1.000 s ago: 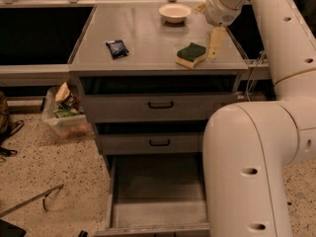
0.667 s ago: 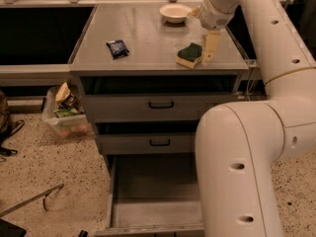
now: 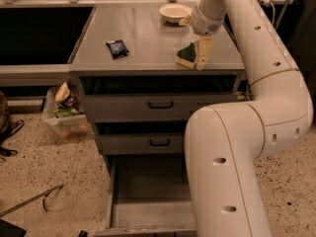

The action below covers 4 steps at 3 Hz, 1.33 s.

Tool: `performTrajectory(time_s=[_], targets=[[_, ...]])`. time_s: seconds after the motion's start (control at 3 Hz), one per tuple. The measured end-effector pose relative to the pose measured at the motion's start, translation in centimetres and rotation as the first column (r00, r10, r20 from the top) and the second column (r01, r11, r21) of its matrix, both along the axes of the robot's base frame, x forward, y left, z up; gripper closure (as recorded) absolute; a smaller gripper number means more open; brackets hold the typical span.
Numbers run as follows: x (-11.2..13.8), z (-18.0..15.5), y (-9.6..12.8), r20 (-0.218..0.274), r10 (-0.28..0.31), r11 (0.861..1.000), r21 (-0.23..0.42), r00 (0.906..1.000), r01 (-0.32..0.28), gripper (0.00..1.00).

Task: Place sponge into bottom drawer

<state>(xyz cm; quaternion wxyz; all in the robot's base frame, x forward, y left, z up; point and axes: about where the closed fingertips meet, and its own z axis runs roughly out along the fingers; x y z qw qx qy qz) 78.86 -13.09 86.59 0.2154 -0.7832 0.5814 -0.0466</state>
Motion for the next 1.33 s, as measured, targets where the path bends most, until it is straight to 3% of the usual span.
performTrajectory(time_s=[0.67, 1.33], targets=[[0.4, -1.0, 0.0, -0.020, -0.021, 0.999, -0.034, 0.9996, 0.021, 0.00], [0.0, -2.8, 0.2, -0.079, -0.062, 0.998, -0.024, 0.9949, 0.061, 0.00]])
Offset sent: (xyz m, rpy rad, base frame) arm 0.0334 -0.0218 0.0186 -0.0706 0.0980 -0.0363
